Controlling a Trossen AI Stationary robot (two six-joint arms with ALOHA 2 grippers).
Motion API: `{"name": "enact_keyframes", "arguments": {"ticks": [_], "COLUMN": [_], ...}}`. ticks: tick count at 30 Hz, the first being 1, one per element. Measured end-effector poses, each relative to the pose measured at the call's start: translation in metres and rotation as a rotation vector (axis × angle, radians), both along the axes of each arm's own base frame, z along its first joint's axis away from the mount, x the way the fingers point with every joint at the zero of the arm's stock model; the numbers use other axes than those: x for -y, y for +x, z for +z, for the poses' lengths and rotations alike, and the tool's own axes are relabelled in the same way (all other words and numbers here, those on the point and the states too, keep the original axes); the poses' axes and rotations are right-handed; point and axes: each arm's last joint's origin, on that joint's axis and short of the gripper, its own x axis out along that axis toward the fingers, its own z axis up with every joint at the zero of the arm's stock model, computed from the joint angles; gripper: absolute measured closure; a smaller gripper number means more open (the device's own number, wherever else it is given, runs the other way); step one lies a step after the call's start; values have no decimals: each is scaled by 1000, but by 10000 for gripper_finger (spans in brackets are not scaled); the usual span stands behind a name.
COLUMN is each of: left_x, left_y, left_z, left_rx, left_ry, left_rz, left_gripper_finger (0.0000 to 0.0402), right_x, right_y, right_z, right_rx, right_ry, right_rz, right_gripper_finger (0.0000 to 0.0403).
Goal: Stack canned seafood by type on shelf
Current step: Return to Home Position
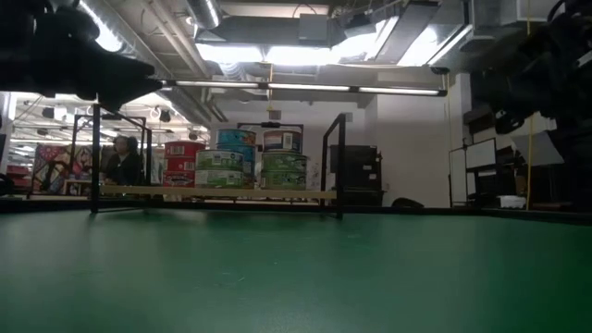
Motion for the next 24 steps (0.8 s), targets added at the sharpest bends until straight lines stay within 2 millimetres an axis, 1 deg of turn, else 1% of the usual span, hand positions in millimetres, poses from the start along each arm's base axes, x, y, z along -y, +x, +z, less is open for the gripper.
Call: {"name": "enact_keyframes", "arguments": {"ticks": [3,5,9,18,24], "left_x": [2,3,3,1,0], "left_y": [0,1,1,1,1], "left_z": [0,0,-2,-3,-3], "left_rx": [-12,-18,-45,-79,-73], "left_ry": [55,84,128,173,146], "left_rz": [-73,-91,-89,-68,-63], "left_gripper_finger": [163,163,163,163,163], "right_x": [0,0,0,-1,-1], "right_y": [0,0,0,0,0], "right_z": [-1,-1,-7,-8,-9], "right_rx": [-3,-9,-61,-72,-77], "right_ry": [-31,-54,-85,-118,-119], "right_rz": [7,11,22,35,35], "right_gripper_finger": [391,391,391,391,391]}}
